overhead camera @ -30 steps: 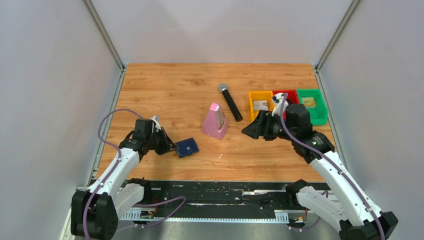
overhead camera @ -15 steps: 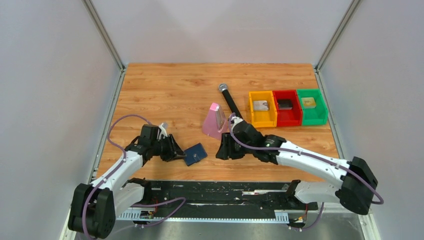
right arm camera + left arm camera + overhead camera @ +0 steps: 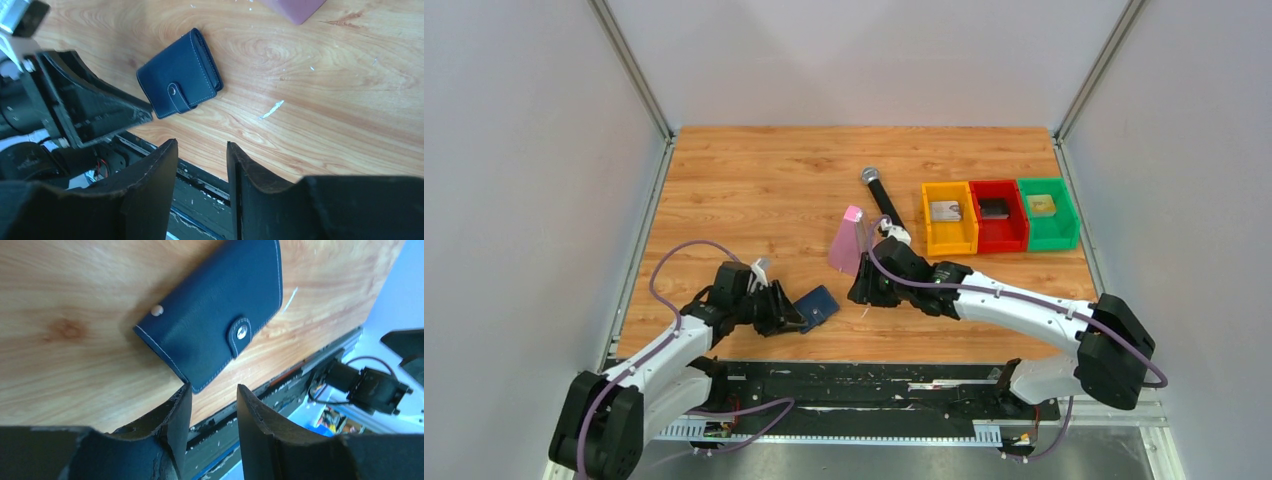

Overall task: Take the credit cards out of the card holder
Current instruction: Move the card holder to the center of the board.

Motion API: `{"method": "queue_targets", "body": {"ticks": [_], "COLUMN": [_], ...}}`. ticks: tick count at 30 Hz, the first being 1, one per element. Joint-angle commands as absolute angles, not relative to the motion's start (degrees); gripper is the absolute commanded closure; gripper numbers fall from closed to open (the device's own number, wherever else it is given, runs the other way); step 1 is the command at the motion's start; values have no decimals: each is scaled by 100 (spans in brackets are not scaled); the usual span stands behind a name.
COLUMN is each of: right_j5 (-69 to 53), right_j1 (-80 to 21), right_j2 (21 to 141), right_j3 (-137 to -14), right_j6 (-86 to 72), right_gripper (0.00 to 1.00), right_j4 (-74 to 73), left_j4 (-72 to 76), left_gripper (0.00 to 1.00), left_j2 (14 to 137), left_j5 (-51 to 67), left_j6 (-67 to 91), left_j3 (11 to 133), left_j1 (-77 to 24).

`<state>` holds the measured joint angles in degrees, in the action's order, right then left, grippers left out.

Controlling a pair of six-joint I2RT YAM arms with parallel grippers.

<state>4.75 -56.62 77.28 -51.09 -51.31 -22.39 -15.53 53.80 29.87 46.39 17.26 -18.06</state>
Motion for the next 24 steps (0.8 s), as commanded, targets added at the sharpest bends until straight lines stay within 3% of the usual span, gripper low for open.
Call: {"method": "queue_targets", "body": {"ticks": [1, 7, 14, 24], "right_j5": [814, 851, 910, 750], "right_j1": [-5704, -5705, -5704, -5978], "right_j2": [7749, 8006, 8257, 9185], "right_j3": [-5489, -5719, -5638, -6168], "right_j6": [-5421, -5588, -5867, -5967], "right_gripper": [59, 59, 60, 64], "right_j4": [-2100, -2188, -2116, -1930], "left_j4": [-808, -95, -1882, -1565], "left_gripper": [54, 54, 51, 57], "left_j2": [5196, 5205, 4951, 6218], "left_j5": [3003, 3108, 1287, 1187], "left_j6": [5415, 5662, 4735, 4262], "left_j3": [1498, 1577, 2648, 2896], "left_j1": [-2289, -2565, -2558, -2422]}}
